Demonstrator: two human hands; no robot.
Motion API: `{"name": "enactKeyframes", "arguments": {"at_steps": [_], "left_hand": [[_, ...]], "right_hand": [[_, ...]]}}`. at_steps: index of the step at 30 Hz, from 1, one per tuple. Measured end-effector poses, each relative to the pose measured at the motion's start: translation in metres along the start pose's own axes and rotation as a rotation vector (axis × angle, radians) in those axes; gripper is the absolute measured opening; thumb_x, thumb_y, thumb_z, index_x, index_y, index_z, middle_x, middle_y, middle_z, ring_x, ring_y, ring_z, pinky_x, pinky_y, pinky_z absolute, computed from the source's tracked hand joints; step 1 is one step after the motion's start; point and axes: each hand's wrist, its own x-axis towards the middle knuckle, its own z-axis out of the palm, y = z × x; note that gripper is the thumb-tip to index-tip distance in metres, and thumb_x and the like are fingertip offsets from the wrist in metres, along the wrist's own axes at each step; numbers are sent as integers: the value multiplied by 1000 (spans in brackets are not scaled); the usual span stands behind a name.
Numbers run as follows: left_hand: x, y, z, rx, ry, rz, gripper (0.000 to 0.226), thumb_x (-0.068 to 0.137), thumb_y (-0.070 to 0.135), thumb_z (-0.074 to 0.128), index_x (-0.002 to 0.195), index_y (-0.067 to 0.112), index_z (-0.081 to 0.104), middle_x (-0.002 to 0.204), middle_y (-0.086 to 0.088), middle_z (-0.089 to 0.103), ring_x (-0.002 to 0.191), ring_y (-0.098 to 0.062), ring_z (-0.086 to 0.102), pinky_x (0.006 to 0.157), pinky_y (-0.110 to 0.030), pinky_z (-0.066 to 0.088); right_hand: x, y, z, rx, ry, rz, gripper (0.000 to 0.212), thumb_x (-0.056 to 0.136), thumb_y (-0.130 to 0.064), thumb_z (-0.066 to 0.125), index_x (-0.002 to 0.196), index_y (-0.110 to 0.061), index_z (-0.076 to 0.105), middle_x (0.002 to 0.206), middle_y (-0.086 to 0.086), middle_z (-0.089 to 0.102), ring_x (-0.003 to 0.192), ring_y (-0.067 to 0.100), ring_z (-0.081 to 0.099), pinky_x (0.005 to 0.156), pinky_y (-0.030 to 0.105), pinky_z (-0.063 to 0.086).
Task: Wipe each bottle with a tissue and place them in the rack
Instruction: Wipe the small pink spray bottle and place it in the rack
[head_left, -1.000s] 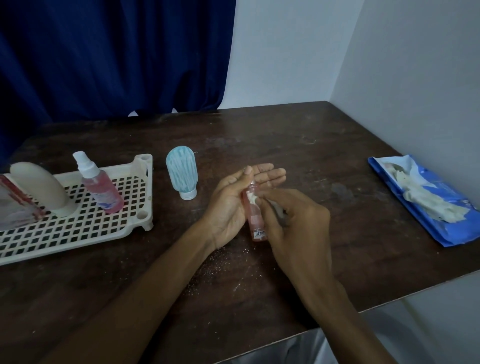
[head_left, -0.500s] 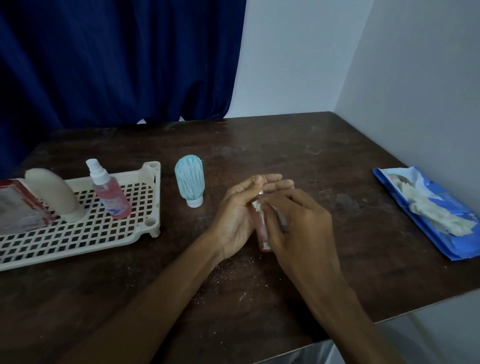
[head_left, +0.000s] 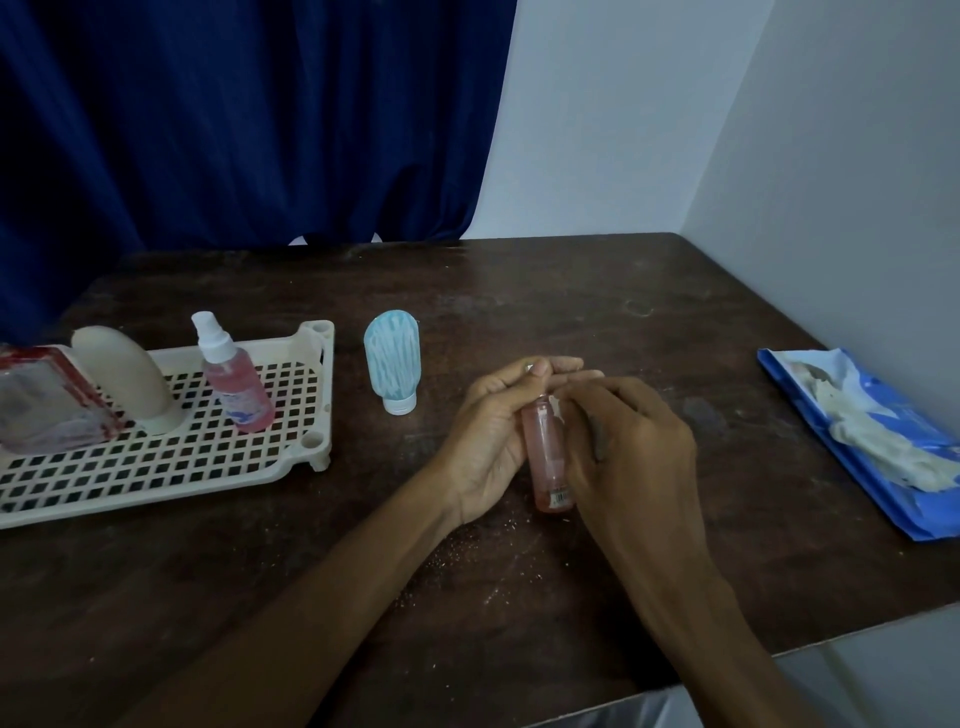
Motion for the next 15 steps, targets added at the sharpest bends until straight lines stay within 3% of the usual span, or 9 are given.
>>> {"name": "enactKeyframes", "arguments": {"at_steps": [6,10,12,15], "left_hand": [[0,0,1,10,16,-2,32,104,18,43,120,-2,61,117,-15,71,101,-18,71,81,-28,57],[1,0,-2,15,4,-10,32,103,19,44,121,0,61,121,-16,70,109,-22,69,92,-34,56],[1,0,-2,33,-12,-12,34,104,20,43,126,-1,59,124,-17,68,114,-24,67,98,-37,53],[1,0,-2,32,-22,-17,38,106,20,38,132,-2,54,127,-19,66,117,-26,65,100,-38,52]], "right_hand": [[2,-8,4,-4,-9,-30,27,93,-23,53,93,-7,74,92,4,68,83,7,58,75,3,36],[4,2,3,-9,-34,4,10,88,-7,68,95,-7,75,91,4,69,82,4,56,73,1,37],[3,7,3,-14,-47,32,9,85,-1,71,91,-7,75,83,4,67,72,6,57,66,1,39],[-1,10,0,46,-2,90,11,83,2,73,86,-8,75,79,0,69,70,6,60,70,2,39]]}}
